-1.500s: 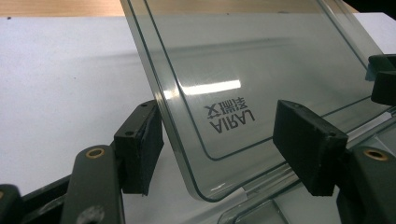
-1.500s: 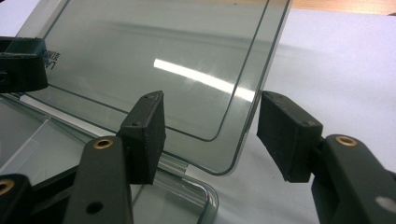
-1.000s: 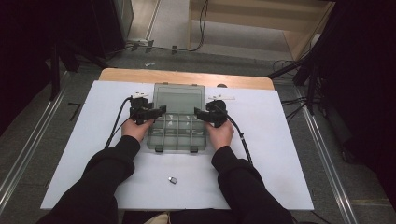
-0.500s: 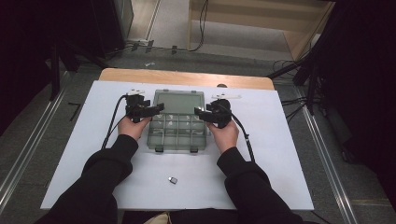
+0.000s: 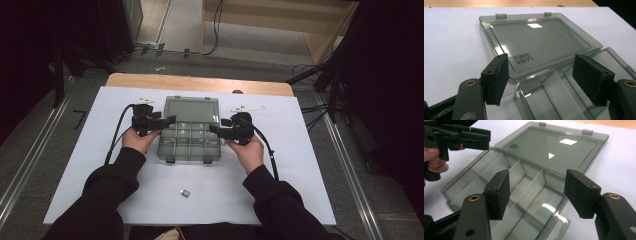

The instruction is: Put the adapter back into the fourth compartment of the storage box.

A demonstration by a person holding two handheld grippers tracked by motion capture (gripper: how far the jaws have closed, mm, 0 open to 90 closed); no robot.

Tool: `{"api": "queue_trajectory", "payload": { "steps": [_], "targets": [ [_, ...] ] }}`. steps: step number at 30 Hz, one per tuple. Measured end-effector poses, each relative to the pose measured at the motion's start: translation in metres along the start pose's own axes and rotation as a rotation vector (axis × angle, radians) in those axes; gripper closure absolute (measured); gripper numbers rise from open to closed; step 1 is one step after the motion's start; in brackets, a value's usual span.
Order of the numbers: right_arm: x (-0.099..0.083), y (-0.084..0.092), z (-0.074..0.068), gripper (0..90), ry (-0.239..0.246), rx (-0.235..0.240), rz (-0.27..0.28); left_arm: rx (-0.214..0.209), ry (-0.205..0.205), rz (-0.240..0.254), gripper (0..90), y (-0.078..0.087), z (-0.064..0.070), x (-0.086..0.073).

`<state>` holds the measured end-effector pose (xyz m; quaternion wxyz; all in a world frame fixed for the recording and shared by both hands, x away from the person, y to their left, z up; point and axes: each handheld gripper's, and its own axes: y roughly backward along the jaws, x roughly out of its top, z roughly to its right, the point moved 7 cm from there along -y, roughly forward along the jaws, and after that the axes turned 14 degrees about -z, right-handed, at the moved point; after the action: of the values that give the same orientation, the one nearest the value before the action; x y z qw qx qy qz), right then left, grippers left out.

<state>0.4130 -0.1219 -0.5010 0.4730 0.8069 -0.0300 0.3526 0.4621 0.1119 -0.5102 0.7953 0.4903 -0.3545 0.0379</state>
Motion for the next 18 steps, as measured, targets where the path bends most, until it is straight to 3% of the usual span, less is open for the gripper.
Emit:
{"api": "queue_trajectory", "payload": {
  "steps": [12,18],
  "targets": [
    [-0.019,0.013,-0.010,35.7,0.051,0.056,-0.037,-0.052,-0.062,-0.019,29.8,0.021,0.021,-0.015],
    [-0.024,0.020,-0.018,35.7,0.076,0.092,-0.036,-0.077,-0.060,-0.019,29.8,0.031,0.026,-0.020]
  ]
}}
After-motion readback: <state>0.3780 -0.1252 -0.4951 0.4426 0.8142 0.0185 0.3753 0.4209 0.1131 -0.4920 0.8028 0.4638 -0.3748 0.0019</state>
